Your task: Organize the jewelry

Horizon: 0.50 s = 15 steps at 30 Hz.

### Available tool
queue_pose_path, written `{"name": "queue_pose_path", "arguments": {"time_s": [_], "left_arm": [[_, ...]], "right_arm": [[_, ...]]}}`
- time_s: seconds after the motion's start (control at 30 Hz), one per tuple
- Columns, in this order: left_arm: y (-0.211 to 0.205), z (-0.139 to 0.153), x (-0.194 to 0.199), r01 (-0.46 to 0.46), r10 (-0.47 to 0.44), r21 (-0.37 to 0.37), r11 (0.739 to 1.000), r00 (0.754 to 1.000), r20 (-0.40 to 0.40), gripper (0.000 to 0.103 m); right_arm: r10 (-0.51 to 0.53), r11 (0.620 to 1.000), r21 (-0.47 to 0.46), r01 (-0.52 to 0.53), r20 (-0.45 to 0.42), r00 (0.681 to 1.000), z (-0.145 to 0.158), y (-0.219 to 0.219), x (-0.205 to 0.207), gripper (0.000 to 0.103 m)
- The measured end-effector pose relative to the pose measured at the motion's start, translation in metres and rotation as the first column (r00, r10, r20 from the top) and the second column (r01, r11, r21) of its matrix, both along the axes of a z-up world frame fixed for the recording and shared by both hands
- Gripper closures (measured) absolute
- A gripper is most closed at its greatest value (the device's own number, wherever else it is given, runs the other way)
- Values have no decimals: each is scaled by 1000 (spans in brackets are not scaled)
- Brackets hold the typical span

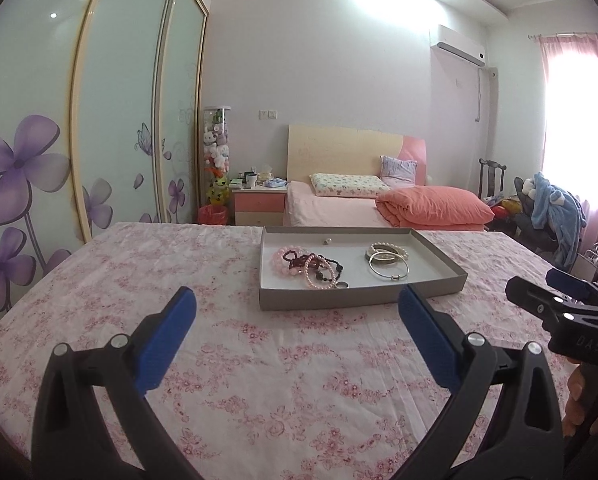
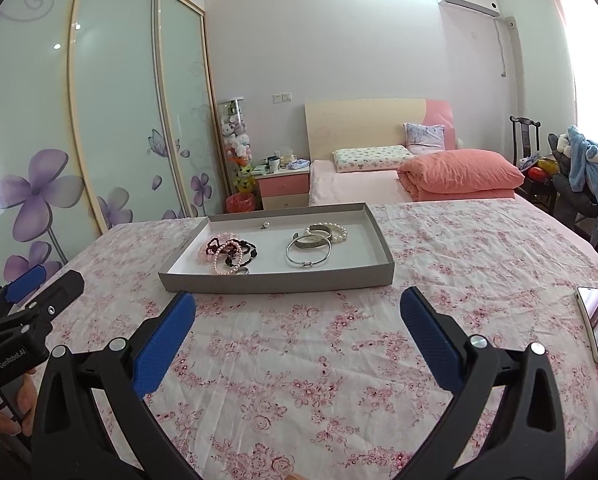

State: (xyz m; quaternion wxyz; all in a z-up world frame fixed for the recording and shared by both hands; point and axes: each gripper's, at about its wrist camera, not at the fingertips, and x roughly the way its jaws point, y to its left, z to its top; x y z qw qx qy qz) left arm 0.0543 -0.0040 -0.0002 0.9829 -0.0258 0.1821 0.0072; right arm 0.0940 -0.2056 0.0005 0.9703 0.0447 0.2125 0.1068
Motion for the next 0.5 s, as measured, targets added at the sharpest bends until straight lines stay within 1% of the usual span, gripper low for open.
{"name": "queue_pose_path", "arguments": {"time_s": [0.5], "left_arm": [[0,-4,3,-1,1,-10,1000,1000,-15,4]], "right_arm": [[4,1000,3,-4,-4,1000,0,1,1,2]]}}
